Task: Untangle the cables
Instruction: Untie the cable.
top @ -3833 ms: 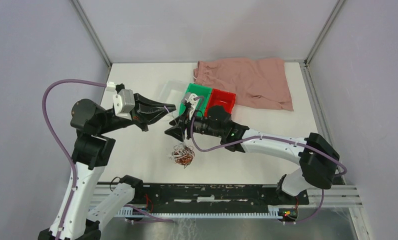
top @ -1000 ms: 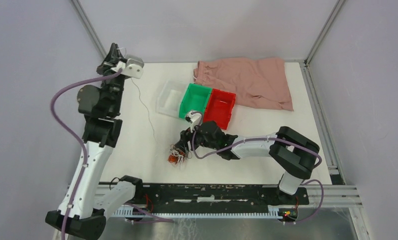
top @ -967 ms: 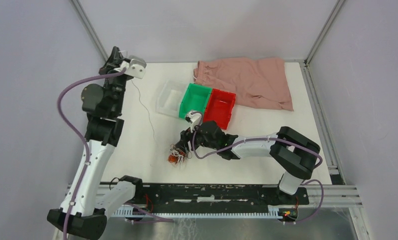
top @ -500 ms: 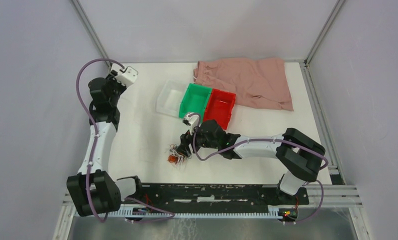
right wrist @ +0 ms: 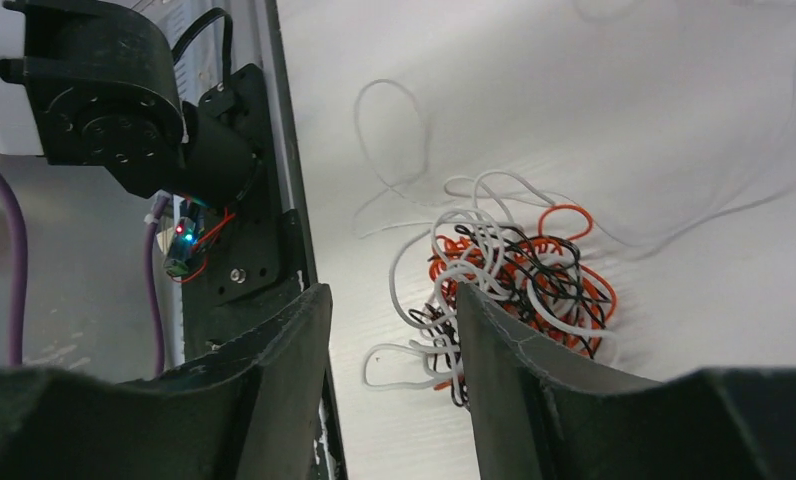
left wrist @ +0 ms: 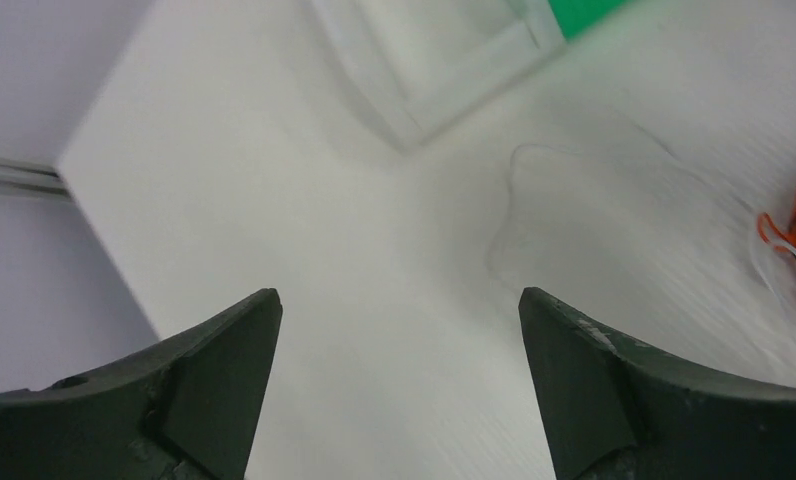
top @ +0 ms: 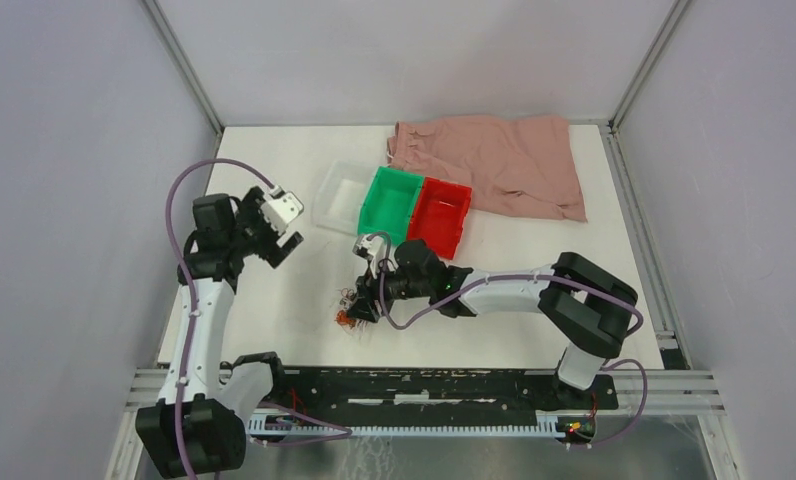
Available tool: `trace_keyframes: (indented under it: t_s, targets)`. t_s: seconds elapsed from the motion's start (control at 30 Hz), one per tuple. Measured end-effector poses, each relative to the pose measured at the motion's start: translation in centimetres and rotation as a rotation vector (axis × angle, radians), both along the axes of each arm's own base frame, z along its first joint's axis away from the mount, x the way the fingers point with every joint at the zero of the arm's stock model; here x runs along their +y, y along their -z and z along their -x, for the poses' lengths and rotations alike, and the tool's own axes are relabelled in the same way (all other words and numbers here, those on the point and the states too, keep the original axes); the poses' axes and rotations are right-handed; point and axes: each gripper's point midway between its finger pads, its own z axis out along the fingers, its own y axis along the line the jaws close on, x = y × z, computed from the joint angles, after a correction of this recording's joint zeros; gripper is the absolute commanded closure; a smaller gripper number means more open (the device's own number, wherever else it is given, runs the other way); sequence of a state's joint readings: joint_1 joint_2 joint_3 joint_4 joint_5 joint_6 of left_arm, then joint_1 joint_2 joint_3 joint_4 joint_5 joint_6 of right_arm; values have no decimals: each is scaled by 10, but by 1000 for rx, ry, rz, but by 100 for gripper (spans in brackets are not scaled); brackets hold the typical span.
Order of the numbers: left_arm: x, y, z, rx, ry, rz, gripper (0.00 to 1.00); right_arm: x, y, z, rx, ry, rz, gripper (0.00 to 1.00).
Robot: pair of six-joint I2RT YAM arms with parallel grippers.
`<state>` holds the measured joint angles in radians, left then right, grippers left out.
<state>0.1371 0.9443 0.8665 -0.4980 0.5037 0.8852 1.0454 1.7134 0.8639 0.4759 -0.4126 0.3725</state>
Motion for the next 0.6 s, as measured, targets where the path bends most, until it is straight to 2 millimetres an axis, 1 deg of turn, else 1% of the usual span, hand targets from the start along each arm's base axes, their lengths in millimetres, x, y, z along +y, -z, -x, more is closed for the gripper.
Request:
trace_keyframes:
  t_s: [0.1, 0.13, 0.17, 0.27, 0.37, 0.5, 0.6]
  targets:
    - [-3, 49, 24, 163, 14, 3, 1, 8, 0, 3, 15, -40, 2, 54]
    - [-4, 59, 32, 201, 22, 2, 1, 10, -1, 3, 13, -47, 2, 58]
    - [-5, 65, 38, 230, 33, 1, 1, 11, -1, 3, 12, -53, 3, 64]
    - [-10, 71, 52, 266, 80, -7, 1, 16, 1, 1, 5, -64, 15, 84]
    - [-20, 76, 72, 304, 167, -14, 0, 20, 3, -3, 5, -67, 34, 99]
    - [-40, 84, 104, 354, 312, 18, 2, 22, -2, -9, 3, -57, 39, 100]
    - [-55, 95, 123, 392, 396, 57, 3, 20, -4, -15, 9, -40, 37, 100]
